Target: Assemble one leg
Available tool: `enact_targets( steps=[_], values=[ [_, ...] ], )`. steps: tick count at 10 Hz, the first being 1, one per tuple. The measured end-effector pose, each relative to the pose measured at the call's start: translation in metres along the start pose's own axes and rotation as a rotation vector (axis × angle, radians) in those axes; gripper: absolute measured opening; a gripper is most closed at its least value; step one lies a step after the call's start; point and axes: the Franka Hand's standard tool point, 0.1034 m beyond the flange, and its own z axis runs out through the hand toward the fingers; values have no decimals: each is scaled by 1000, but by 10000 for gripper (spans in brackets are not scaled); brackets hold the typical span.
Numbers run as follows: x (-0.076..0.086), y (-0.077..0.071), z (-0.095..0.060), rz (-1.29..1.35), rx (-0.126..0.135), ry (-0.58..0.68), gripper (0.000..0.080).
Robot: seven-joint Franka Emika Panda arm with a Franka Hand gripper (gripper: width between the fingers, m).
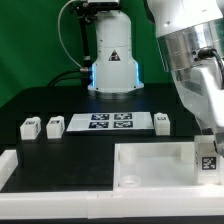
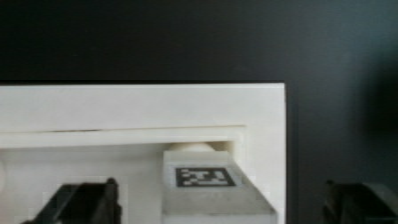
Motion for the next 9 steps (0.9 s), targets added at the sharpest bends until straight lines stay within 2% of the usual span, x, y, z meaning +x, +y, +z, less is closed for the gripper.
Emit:
enact_targets(
  steps=[1,3,4,8,9],
  values=[
    [1,3,-1,-131,-47,-2,620],
    [8,-1,3,-497,-85,49,643],
    [12,-2,7,-639,-66,64,649],
    [14,-1,7,-1051,-83,49,649],
    [12,-4,5,-1264,-117,62,649]
  ],
)
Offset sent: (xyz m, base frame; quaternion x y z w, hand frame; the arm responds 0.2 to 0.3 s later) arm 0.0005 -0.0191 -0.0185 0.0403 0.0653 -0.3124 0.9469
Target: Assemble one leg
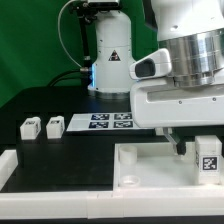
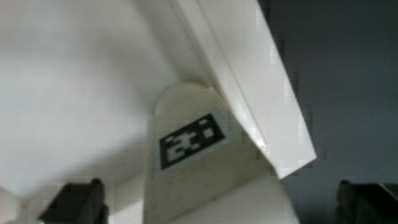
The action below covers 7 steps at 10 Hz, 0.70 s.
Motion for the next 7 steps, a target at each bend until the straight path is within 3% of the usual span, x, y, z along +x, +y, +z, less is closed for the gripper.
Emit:
enact_targets(
  steps=[1,2,4,5,7],
  values=[
    [1,-4,-1,-118,-17,10,649],
    [0,-3,0,-74,-11,7,649],
    [0,-3,0,-29,-11,8,381],
    [0,-2,0,69,-11,7,306],
    [2,2,0,337,2,8,306]
  ],
)
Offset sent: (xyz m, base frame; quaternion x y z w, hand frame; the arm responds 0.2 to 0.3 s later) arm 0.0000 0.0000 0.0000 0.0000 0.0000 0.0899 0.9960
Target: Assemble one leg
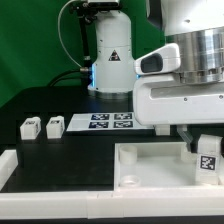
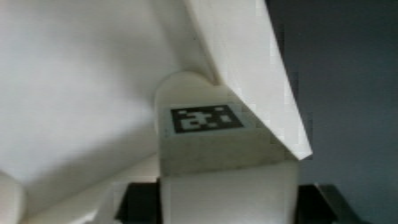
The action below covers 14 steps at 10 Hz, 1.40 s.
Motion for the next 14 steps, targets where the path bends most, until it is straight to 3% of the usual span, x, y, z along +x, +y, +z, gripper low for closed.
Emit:
enact_targets(
  steps=[1,3,8,9,10,12,13,14],
  values=[
    [1,5,0,242,41,1,306],
    [-3,7,0,634,71,0,306],
    [-5,7,0,1057,92,-44,307],
    [-5,8,1,1165,113,-56,307],
    [-5,8,0,1122,112,-56,307],
    [-6,7,1,1111,112,-57,538],
    [-11,3,1,888,77,-57,538],
    [-9,3,0,829,86,-50,626]
  ],
)
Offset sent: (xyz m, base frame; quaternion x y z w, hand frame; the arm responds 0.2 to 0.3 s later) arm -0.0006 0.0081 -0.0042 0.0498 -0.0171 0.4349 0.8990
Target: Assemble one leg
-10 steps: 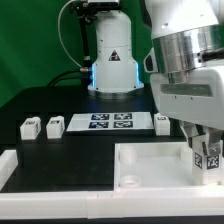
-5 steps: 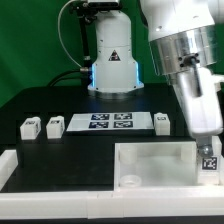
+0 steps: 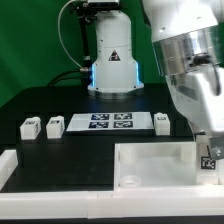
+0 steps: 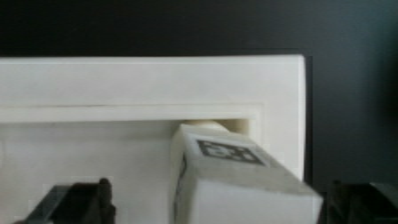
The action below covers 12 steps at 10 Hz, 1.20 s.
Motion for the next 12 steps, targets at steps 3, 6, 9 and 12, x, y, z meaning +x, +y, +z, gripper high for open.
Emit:
enact_targets(
  steps=[3,6,9,12],
  values=[
    [1,1,0,-335,-1,1,648],
    [-9,-8,-7,-754,-74,14,649],
    [-10,-11,-8,-831,-72,17,649],
    [-10,-11,-8,-832,-73,17,649]
  ],
)
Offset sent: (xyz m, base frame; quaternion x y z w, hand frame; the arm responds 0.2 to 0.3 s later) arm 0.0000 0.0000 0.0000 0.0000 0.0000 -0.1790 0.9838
